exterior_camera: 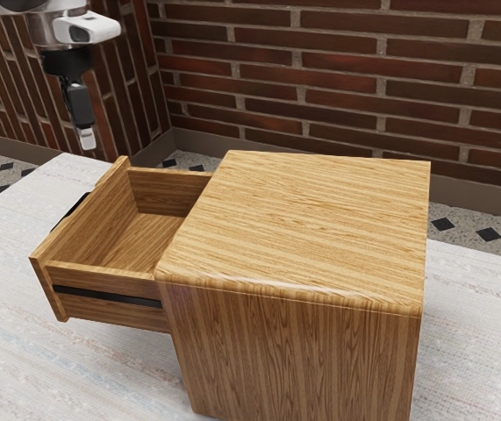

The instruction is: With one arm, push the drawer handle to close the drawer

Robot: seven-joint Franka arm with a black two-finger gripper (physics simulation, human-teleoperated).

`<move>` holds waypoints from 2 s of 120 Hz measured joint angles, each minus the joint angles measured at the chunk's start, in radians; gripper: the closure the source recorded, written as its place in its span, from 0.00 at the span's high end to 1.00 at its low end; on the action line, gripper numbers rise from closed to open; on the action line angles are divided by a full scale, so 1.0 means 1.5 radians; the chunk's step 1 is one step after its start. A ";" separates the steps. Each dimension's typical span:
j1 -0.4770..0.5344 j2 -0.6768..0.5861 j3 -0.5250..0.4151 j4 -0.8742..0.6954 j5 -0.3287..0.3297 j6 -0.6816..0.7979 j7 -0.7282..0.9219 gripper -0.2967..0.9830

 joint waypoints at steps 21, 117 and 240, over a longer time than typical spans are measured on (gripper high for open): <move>0.029 -0.003 -0.001 0.011 0.001 -0.004 0.055 0.77; -0.043 -0.412 0.141 -0.532 0.192 0.120 0.340 0.65; -0.030 -0.241 0.152 -0.526 0.070 0.475 0.609 0.16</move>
